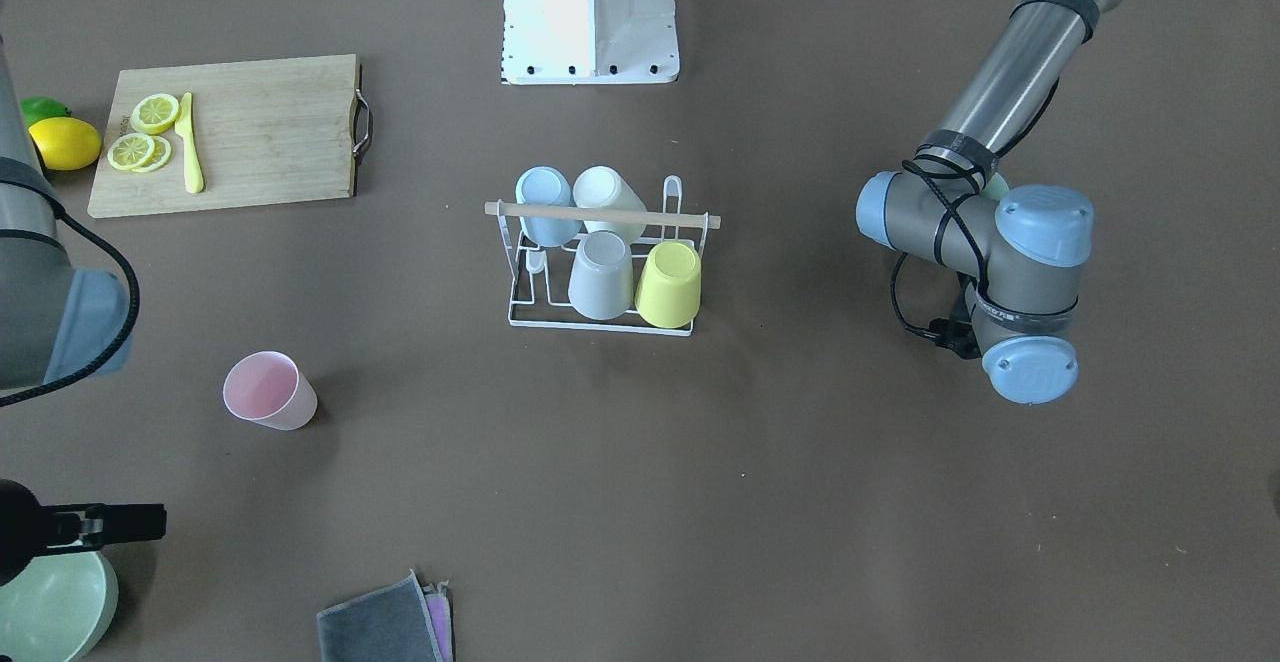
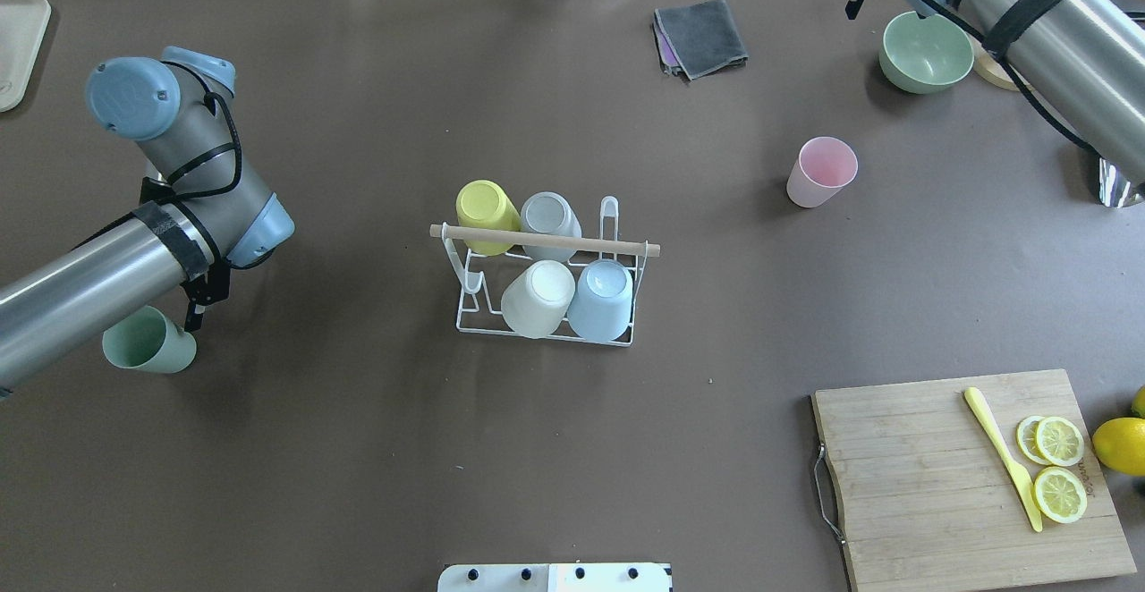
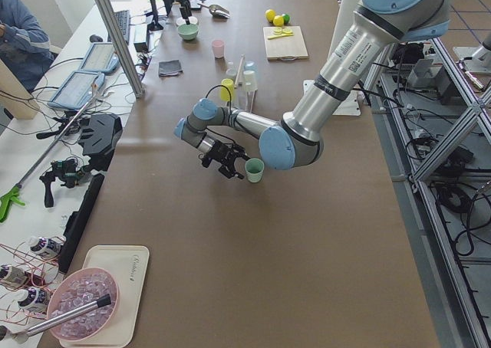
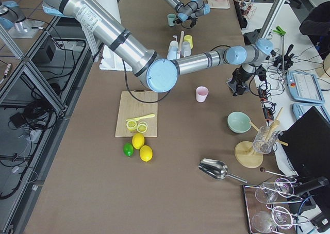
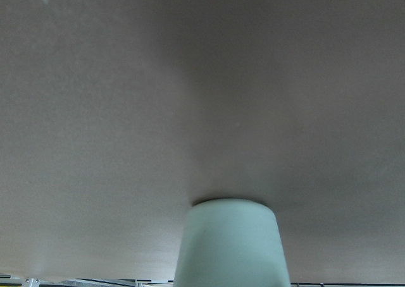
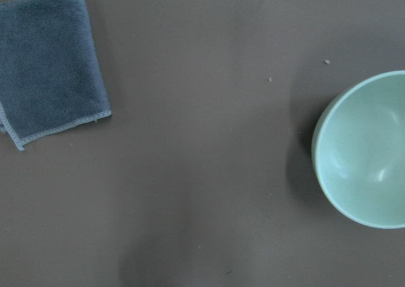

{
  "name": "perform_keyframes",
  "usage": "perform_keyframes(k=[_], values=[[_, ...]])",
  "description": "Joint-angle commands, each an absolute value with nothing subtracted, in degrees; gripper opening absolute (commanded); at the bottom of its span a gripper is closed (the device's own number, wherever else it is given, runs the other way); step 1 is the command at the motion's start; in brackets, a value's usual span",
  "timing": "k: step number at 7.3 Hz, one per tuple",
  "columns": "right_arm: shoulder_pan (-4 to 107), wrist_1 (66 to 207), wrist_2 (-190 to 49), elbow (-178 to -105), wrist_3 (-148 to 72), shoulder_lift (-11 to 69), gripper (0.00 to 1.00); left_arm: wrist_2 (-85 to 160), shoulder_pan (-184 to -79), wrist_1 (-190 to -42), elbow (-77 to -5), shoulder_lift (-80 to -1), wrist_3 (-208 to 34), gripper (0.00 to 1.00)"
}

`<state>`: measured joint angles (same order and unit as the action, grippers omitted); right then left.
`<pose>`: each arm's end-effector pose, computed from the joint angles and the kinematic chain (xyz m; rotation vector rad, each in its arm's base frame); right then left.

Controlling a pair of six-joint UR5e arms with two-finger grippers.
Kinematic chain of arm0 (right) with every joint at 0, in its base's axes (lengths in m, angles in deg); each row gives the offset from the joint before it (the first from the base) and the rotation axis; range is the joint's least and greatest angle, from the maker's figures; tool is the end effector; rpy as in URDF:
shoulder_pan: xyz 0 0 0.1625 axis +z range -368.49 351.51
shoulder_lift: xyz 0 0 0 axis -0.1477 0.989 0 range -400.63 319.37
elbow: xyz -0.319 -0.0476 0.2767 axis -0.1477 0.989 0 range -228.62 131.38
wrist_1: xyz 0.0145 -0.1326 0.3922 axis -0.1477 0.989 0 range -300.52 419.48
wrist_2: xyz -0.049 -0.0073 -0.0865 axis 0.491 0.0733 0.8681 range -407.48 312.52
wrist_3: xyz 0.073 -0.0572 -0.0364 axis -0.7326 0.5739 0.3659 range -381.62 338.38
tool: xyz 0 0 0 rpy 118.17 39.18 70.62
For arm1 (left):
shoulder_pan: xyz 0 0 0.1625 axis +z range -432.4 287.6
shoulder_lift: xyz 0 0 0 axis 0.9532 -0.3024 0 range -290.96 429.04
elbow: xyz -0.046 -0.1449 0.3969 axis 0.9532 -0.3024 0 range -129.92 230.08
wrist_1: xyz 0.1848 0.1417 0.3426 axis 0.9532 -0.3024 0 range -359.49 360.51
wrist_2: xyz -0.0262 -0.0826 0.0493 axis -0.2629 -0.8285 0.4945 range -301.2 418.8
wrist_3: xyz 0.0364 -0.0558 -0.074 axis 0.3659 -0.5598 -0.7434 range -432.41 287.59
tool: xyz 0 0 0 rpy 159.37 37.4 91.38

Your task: Place cup on cup holder

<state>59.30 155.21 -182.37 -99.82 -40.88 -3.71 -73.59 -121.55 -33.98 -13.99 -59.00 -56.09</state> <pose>-0.2550 -0.7912 0.3759 -0.1444 -0.7817 -0.1073 0.3865 -0.5481 0.5368 -0.8677 0.5422 0.6317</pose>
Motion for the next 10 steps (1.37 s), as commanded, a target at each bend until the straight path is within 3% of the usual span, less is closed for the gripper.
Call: perform_keyframes(k=[1, 5, 10], values=[[56.73, 154.93, -181.79, -92.23, -40.61, -9.23, 1.0, -73.57, -120.74, -33.95, -12.24, -59.62, -56.15, 0.98], [52.95, 149.92, -178.7, -69.15, -31.51, -19.51, 1.0, -72.16, -119.86, -33.34, -9.42, -60.95, -56.15, 0.98], [53.03, 149.83, -183.09, -53.04, -25.14, -26.2, 1.0, -71.55, -119.33, -31.05, -9.5, -61.12, -55.98, 0.98]])
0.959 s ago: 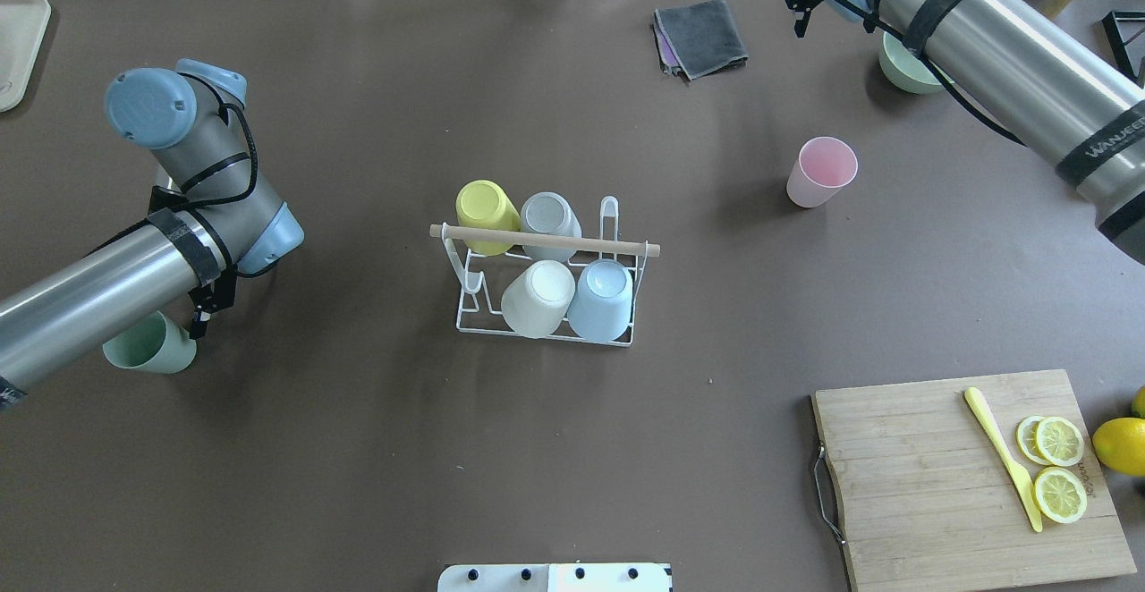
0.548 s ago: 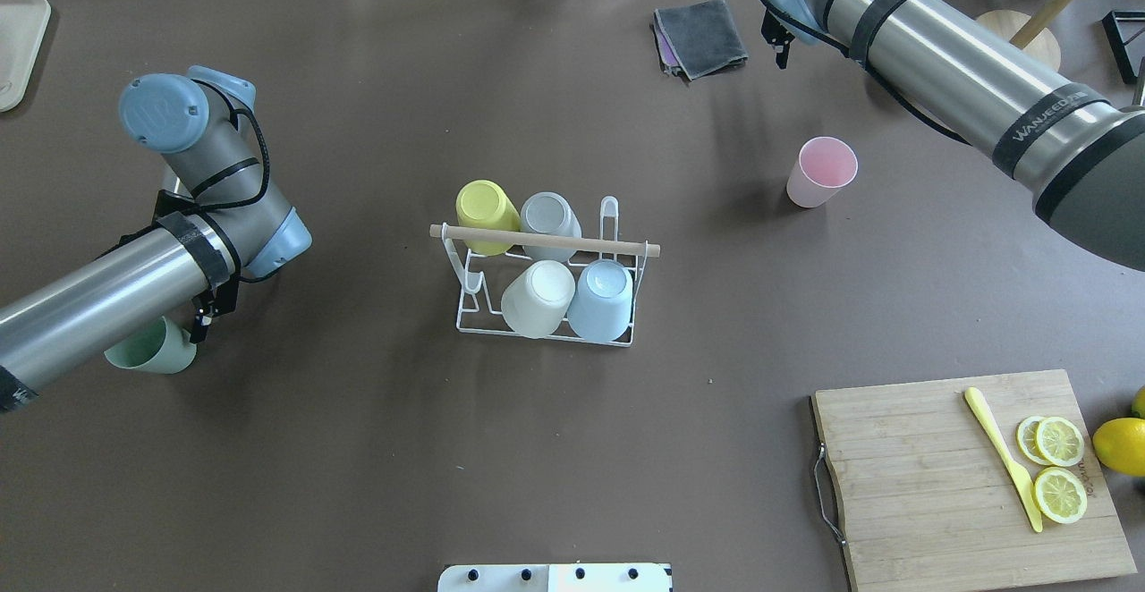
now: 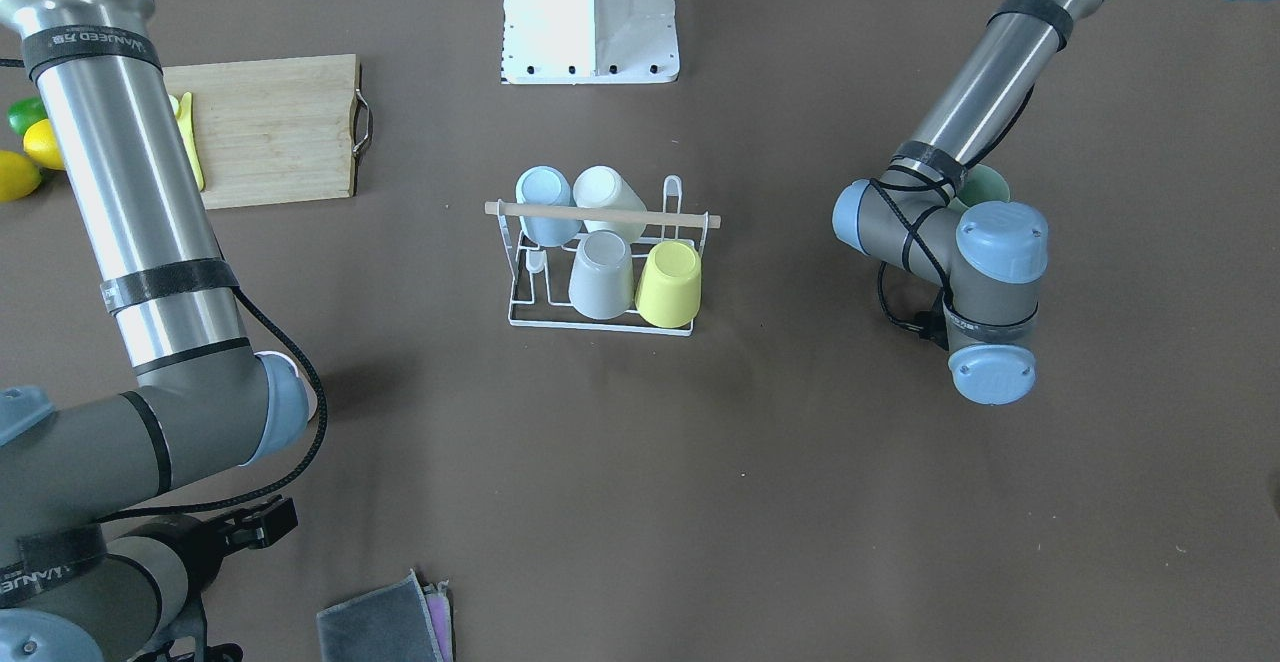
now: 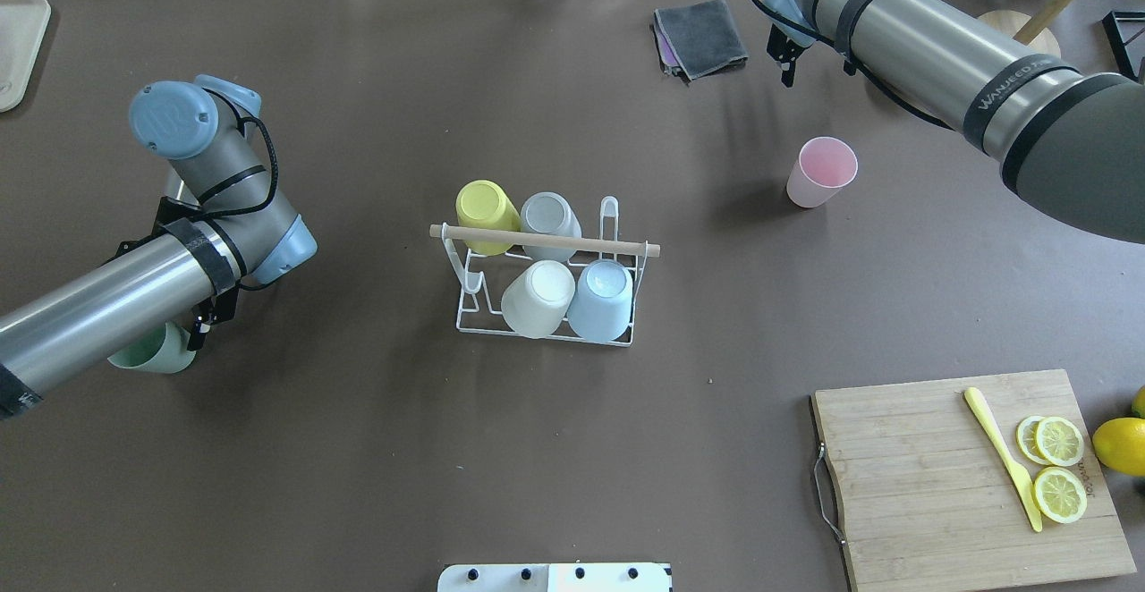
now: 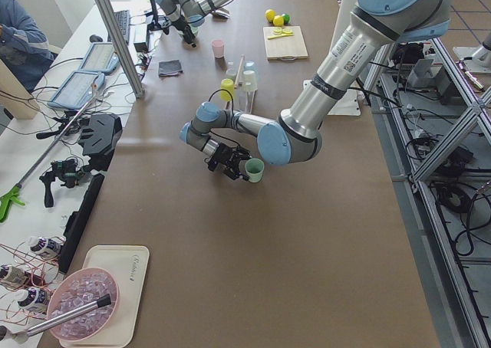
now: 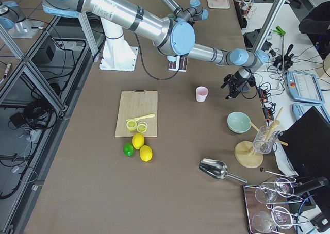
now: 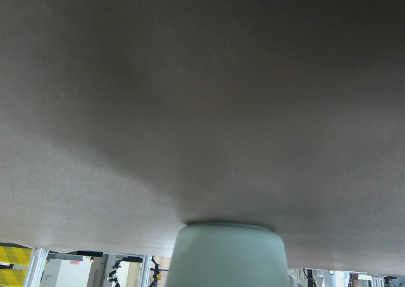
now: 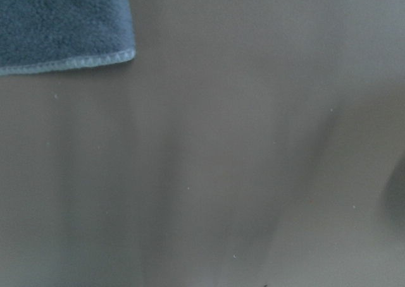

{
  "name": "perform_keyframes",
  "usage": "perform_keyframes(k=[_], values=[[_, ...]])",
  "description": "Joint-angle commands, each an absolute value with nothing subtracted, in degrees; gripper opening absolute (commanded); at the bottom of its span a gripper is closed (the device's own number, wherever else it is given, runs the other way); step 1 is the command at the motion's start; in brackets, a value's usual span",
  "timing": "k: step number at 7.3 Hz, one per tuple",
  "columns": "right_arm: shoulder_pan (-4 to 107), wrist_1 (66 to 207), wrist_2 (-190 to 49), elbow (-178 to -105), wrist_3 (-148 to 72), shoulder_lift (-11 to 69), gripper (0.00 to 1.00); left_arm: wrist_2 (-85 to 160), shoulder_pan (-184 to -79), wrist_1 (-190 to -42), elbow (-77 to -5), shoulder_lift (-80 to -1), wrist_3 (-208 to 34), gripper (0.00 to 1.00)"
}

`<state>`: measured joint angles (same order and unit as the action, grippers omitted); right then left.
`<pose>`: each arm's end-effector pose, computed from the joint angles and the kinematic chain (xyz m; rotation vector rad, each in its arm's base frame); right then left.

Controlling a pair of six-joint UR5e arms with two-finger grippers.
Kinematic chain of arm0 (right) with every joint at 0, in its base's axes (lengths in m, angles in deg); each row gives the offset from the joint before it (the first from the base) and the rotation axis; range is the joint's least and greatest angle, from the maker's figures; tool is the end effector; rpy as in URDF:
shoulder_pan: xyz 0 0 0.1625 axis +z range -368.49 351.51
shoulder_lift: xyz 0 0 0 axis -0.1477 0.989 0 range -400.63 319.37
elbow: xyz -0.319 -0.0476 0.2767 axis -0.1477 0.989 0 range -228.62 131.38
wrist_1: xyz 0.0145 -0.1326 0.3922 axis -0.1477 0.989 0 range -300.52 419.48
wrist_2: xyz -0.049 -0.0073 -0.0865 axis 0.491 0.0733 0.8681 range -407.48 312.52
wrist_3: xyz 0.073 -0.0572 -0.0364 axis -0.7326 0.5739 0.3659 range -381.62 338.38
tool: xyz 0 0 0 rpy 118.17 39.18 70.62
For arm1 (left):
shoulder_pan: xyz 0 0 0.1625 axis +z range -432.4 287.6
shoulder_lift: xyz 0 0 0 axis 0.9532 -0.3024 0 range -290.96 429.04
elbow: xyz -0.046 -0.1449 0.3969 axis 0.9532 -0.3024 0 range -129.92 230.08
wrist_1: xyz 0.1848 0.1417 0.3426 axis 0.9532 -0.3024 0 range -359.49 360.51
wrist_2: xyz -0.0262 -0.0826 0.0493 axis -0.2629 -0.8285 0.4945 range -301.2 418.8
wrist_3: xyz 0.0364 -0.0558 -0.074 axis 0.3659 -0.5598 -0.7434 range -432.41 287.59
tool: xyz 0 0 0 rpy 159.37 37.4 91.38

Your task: Place cup on cup holder

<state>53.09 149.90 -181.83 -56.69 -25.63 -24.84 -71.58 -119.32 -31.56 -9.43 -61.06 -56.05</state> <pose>-0.3658 -0.8096 0.4154 -0.3470 -0.7080 -0.3490 0.4075 -0.5365 0.5470 -0.9529 0.4646 0.6444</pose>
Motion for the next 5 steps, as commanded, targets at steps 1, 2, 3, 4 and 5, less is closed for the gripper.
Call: perform_keyframes(k=[1, 2, 3, 4, 5], values=[[52.51, 149.83, -184.58, -51.71, -25.14, -26.73, 1.0, -71.55, -119.33, -30.7, -9.68, -61.21, -55.89, 0.98], [51.81, 149.83, -185.29, -51.08, -25.14, -26.74, 1.0, -71.46, -119.33, -30.35, -9.68, -61.21, -55.89, 0.98], [51.63, 150.18, -187.82, -50.12, -25.22, -26.83, 1.0, -71.46, -119.16, -29.82, -9.68, -61.3, -55.89, 0.98], [51.63, 150.44, -188.37, -48.81, -25.22, -27.17, 1.0, -71.37, -118.98, -29.64, -9.68, -61.21, -55.8, 0.98], [51.28, 150.44, -188.55, -47.83, -25.22, -27.26, 1.0, -71.37, -118.98, -29.55, -9.68, -61.21, -55.8, 0.98]])
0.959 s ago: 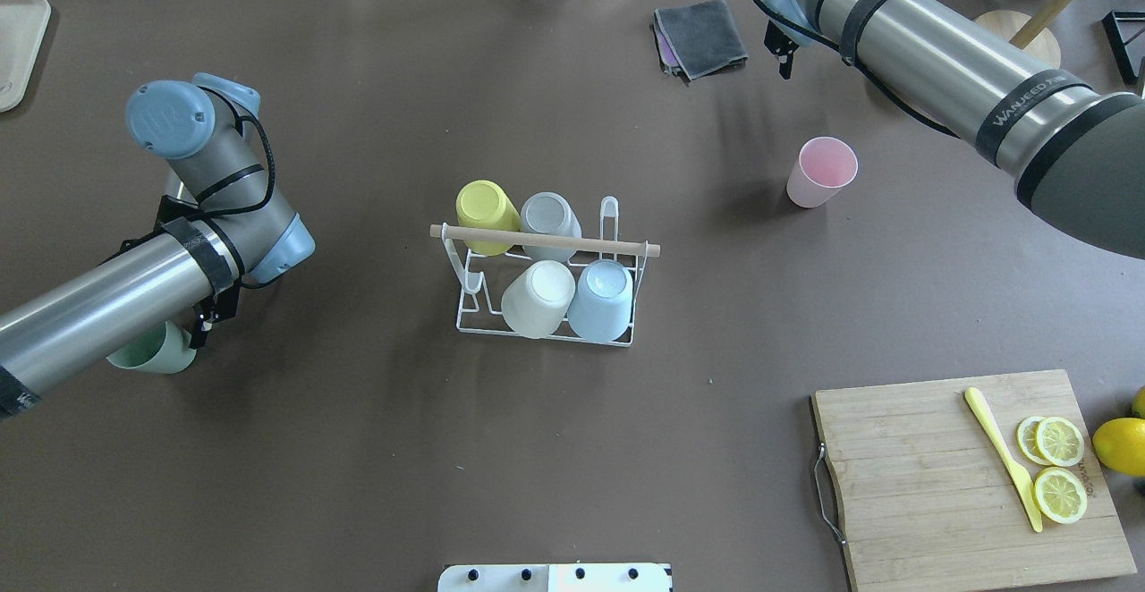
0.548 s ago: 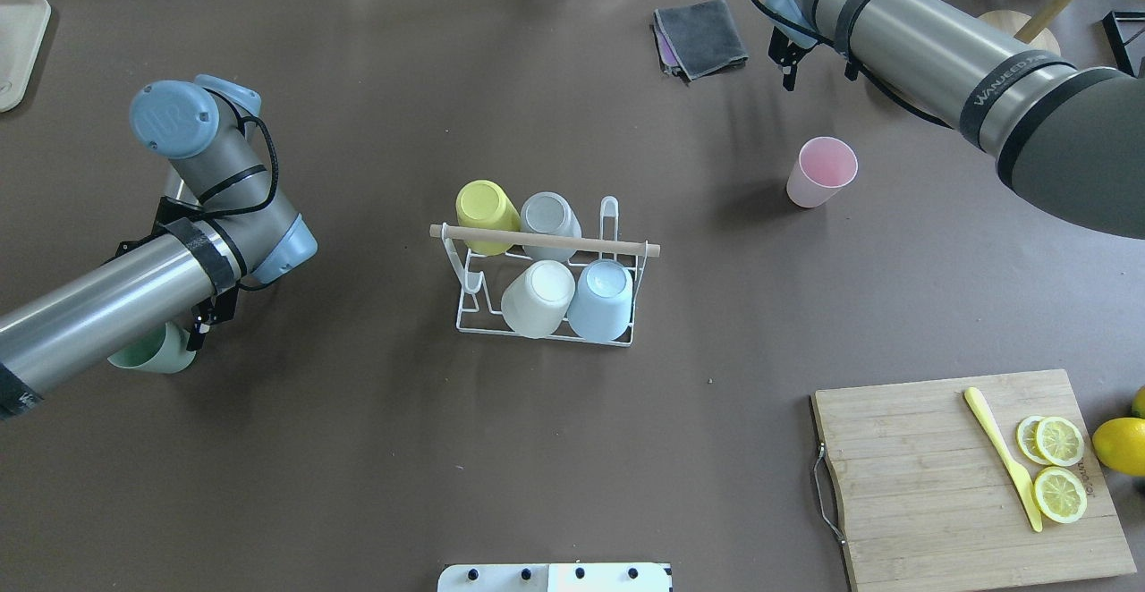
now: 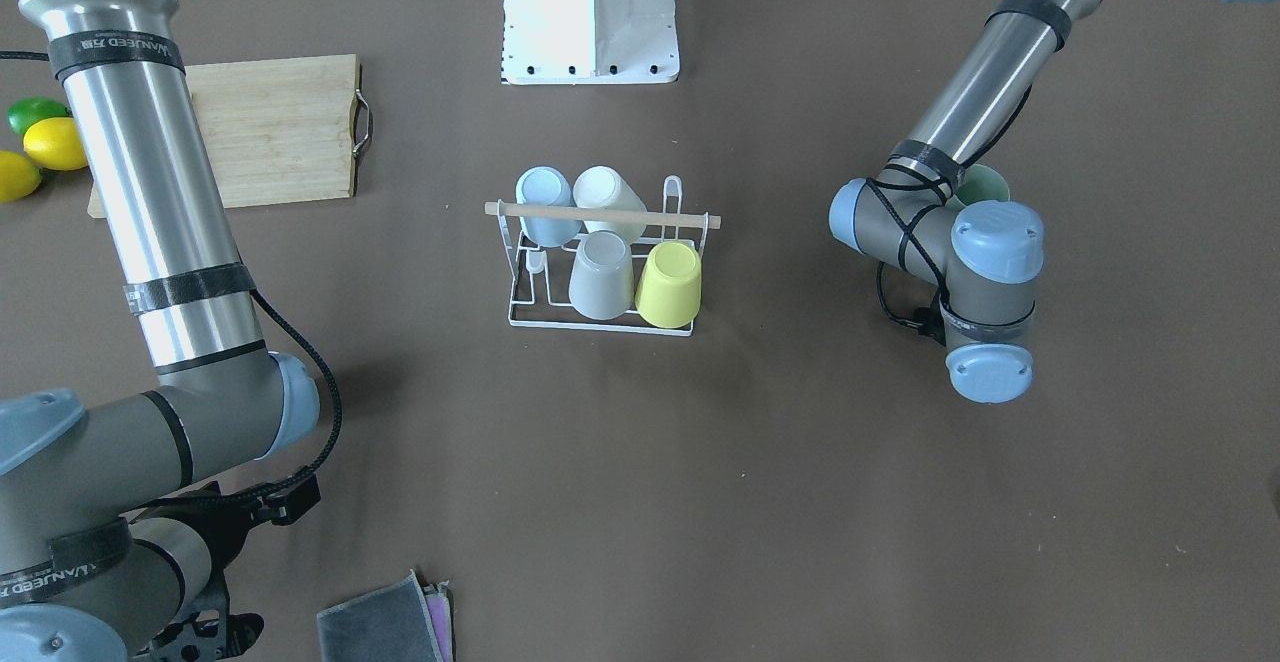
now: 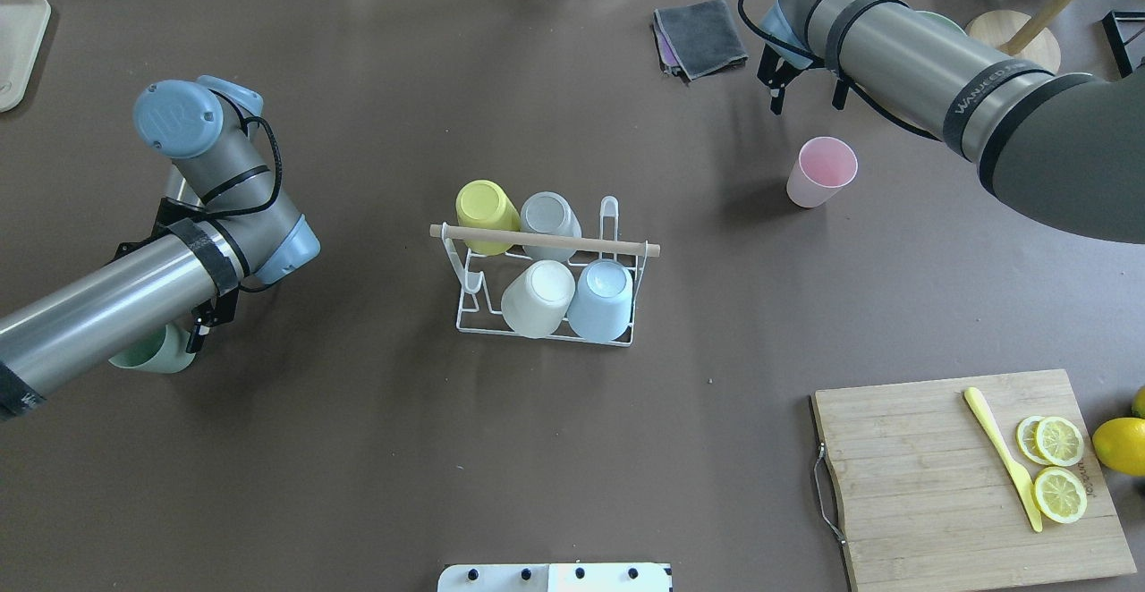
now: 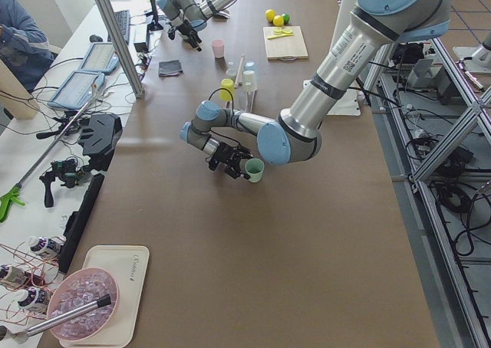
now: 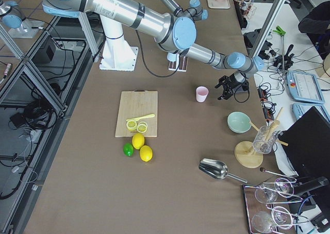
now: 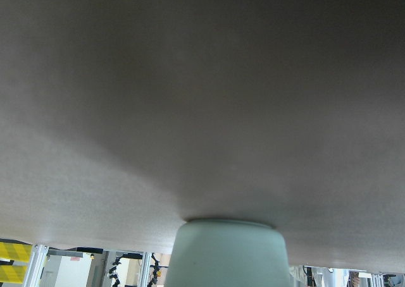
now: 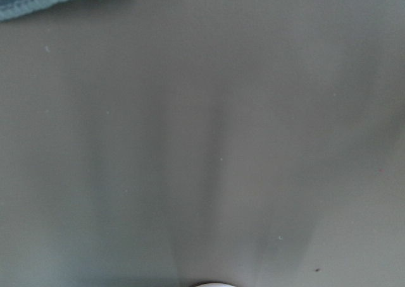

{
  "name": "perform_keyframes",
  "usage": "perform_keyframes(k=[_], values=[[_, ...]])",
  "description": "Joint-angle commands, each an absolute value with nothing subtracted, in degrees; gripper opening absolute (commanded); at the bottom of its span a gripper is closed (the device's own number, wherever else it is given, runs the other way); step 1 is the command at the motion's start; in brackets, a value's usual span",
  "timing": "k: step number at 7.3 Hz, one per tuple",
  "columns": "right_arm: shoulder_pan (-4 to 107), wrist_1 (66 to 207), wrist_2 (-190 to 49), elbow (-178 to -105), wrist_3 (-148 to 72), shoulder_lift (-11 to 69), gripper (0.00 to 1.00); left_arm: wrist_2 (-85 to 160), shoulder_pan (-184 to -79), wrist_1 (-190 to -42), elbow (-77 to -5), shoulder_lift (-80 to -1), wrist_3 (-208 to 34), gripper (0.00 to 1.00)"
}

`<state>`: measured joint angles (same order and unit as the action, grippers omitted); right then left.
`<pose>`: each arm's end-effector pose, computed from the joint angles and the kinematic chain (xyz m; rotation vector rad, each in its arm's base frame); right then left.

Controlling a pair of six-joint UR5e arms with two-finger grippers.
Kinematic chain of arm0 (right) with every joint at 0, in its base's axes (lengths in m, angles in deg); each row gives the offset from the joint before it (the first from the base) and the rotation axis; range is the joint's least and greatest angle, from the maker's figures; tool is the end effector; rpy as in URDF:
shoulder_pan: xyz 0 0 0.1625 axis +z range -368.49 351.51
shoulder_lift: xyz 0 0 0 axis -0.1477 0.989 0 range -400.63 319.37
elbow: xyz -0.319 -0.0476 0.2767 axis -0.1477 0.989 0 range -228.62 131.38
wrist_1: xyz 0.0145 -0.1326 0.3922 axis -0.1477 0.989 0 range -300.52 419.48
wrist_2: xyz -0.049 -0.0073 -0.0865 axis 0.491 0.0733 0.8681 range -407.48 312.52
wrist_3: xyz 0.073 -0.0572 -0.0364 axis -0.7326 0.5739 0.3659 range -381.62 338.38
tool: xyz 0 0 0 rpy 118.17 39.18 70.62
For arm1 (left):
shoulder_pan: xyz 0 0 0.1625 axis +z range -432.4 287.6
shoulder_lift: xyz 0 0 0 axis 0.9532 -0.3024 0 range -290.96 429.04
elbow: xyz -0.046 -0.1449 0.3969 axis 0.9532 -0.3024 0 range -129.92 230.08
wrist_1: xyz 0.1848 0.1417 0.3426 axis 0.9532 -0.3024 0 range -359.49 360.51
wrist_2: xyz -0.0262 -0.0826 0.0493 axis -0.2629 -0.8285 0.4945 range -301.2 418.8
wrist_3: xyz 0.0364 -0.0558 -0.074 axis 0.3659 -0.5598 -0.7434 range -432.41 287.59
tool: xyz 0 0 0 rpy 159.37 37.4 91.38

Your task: Place cup on cup holder

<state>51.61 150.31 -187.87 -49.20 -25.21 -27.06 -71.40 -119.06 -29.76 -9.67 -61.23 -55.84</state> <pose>-0.3881 -0.7883 0.4358 -0.4698 -0.7763 -0.3215 0.4079 -0.5328 0.5437 -0.9747 0.4531 0.6419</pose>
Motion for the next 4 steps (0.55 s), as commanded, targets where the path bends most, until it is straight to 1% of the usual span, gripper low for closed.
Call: perform_keyframes(k=[1, 4], values=[[50.66, 150.53, -188.64, -47.22, -25.22, -27.35, 1.0, -71.2, -118.63, -29.55, -9.68, -61.21, -55.72, 0.98], [49.6, 154.03, -190.04, -46.42, -23.57, -27.44, 1.0, -70.58, -118.63, -29.2, -9.68, -61.03, -53.43, 0.98]])
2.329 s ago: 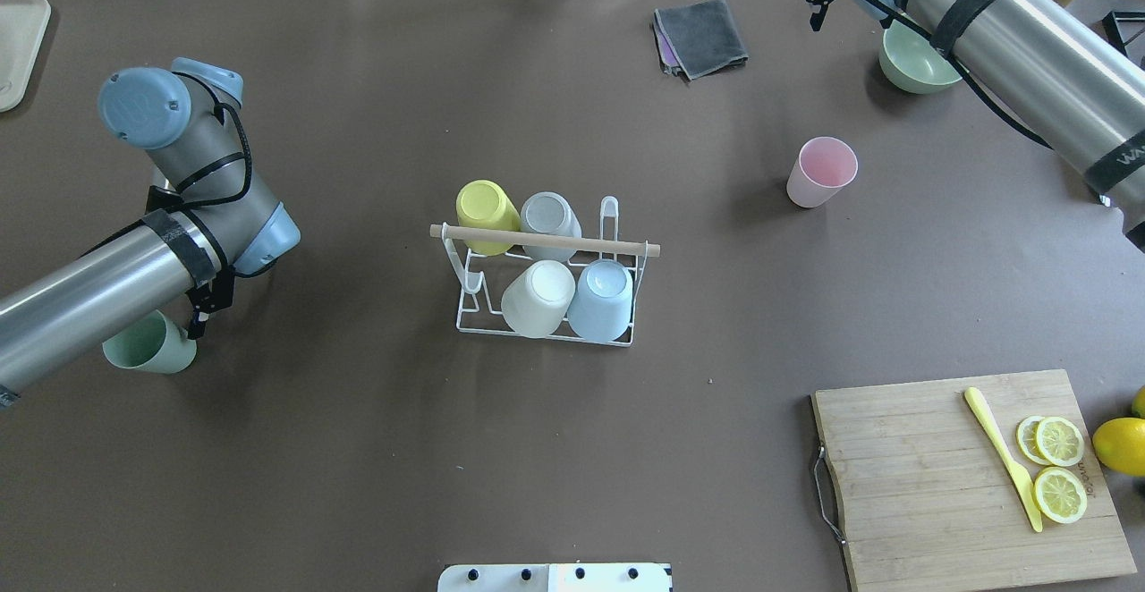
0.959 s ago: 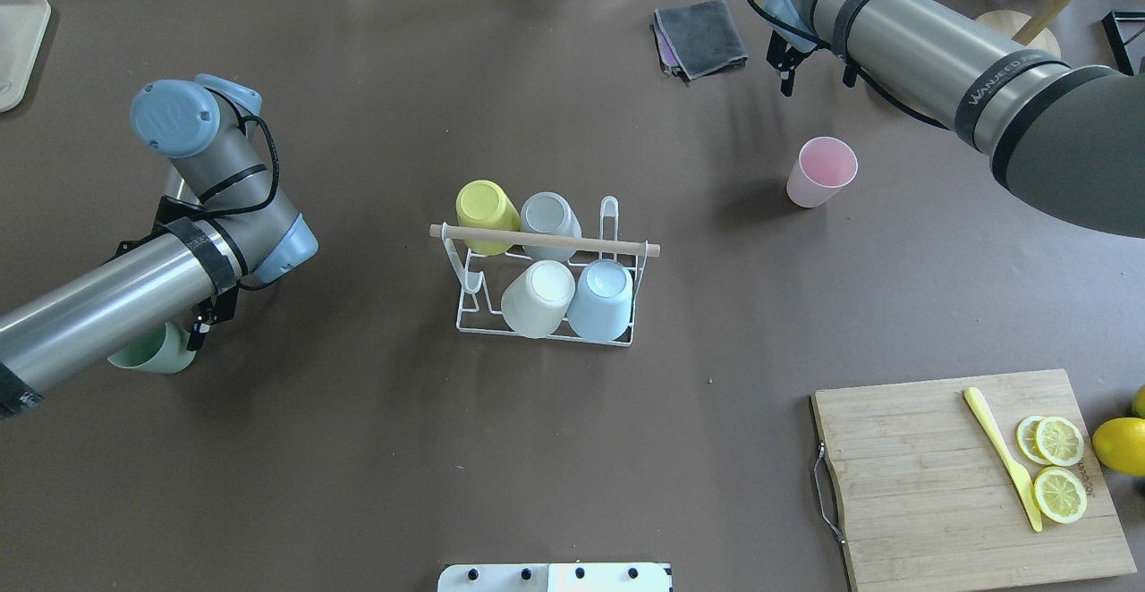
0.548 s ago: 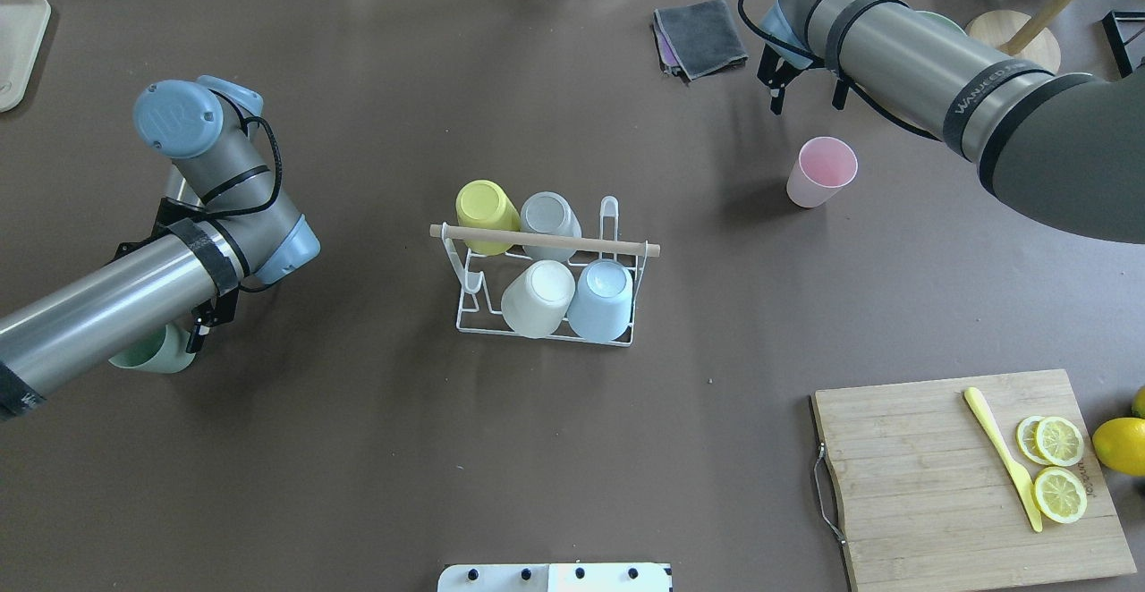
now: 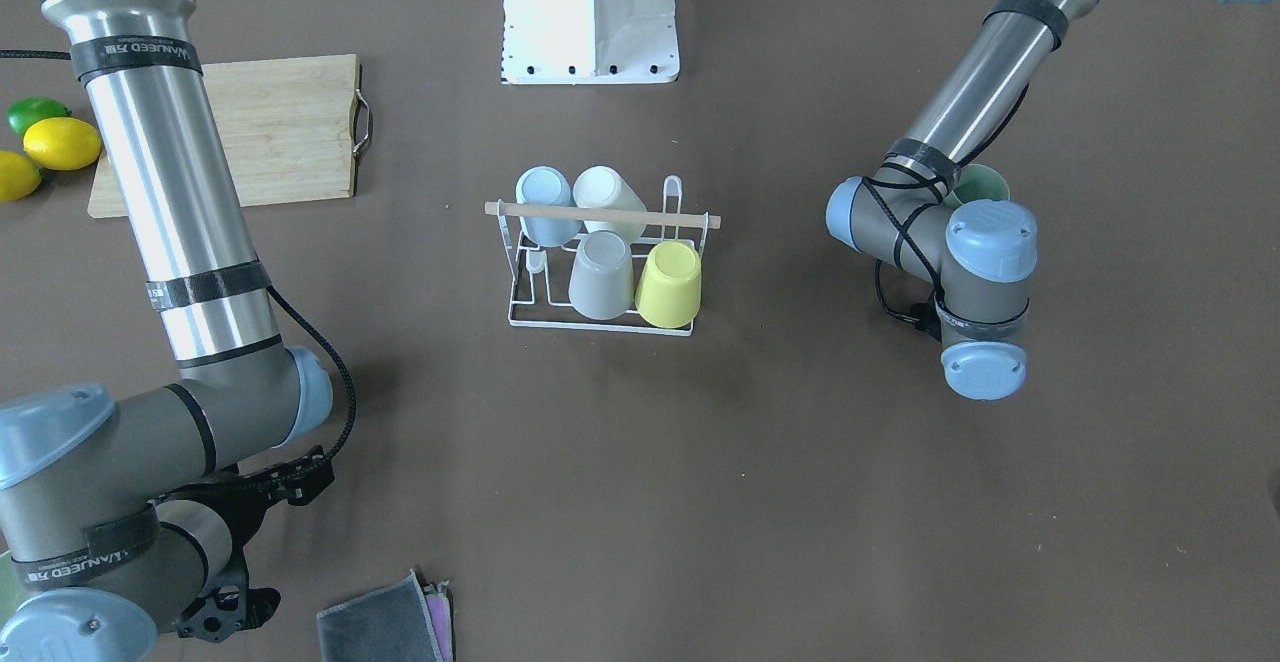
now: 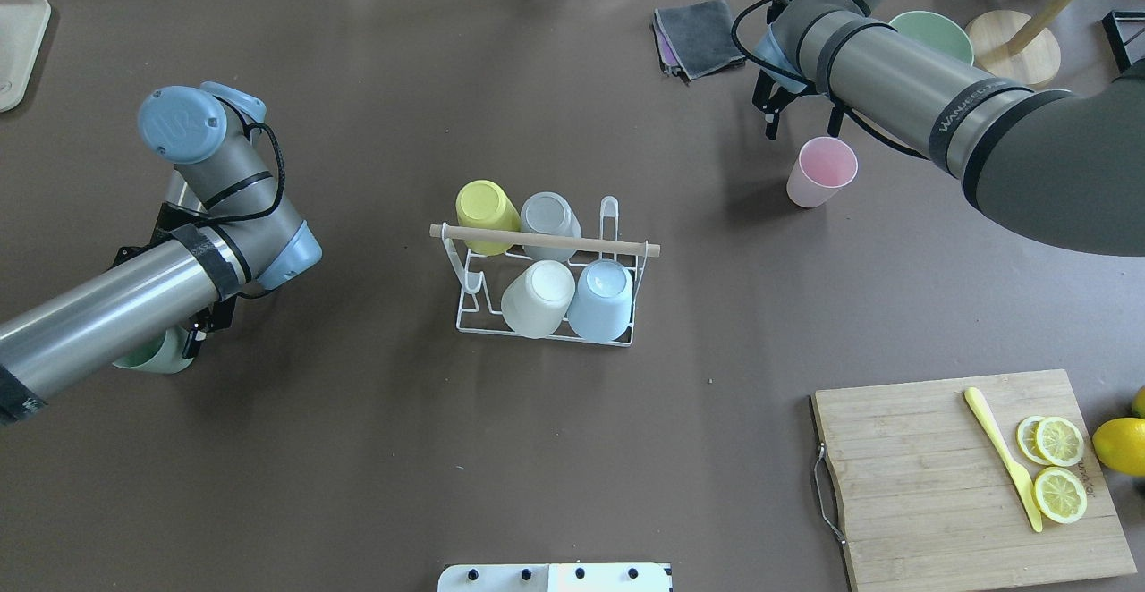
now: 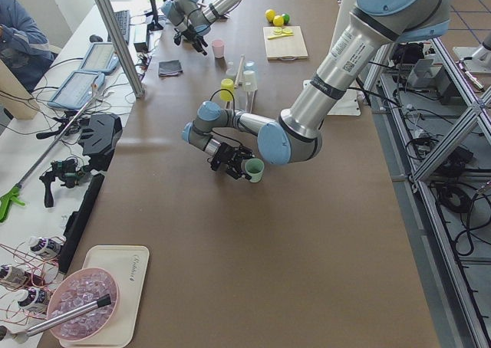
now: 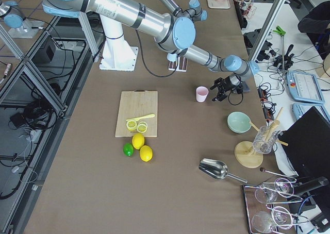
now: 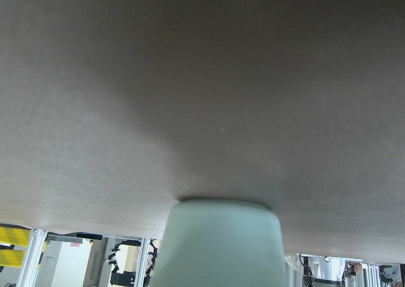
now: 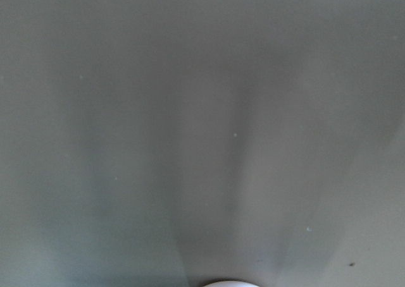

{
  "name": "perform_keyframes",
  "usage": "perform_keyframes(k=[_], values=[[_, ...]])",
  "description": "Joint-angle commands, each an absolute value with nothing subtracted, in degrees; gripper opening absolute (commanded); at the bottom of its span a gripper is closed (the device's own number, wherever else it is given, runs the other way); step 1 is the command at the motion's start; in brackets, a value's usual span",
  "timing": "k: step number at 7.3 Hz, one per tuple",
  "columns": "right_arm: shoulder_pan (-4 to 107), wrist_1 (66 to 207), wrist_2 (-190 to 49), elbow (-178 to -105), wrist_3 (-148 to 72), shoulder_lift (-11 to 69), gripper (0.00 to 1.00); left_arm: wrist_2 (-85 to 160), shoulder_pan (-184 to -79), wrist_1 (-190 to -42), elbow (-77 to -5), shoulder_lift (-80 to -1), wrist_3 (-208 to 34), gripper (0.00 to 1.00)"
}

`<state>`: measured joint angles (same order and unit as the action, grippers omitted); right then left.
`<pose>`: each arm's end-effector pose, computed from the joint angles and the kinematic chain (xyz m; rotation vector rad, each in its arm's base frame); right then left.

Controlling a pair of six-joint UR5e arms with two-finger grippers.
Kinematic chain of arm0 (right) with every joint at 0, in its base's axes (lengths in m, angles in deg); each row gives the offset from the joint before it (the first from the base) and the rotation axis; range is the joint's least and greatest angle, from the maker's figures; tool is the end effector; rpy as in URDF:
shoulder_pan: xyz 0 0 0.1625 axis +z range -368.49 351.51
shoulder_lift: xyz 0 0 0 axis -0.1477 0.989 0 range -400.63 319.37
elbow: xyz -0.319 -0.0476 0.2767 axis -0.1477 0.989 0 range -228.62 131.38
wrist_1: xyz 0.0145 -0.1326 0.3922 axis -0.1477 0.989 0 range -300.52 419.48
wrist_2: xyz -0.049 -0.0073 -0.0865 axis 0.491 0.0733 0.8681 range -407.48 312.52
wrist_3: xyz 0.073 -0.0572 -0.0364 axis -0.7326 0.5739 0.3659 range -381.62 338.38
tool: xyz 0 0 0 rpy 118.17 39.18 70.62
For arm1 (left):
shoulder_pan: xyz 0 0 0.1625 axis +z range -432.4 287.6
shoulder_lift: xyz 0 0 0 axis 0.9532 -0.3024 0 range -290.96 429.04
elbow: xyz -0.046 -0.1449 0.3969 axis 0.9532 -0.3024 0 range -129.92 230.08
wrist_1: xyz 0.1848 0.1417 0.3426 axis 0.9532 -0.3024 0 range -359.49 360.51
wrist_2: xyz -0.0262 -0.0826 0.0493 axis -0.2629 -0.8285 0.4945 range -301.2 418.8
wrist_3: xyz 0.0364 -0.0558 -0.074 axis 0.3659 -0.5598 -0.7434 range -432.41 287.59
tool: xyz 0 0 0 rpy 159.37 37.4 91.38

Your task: Place cup on cup holder

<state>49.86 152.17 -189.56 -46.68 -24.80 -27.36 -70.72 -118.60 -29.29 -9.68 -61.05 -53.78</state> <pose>-0.4090 -0.7677 0.4517 -0.5489 -0.7759 -0.3173 0.4096 -0.5281 0.5463 -0.9800 0.4531 0.6824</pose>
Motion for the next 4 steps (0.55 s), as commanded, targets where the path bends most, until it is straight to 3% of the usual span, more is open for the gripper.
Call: perform_keyframes(k=[1, 4], values=[[49.17, 156.66, -190.65, -46.42, -21.47, -27.35, 1.0, -70.58, -118.63, -29.11, -9.68, -60.95, -53.43, 0.98], [48.29, 159.23, -190.57, -46.51, -18.02, -26.92, 1.0, -70.58, -118.54, -29.03, -10.03, -60.95, -53.34, 0.96]])
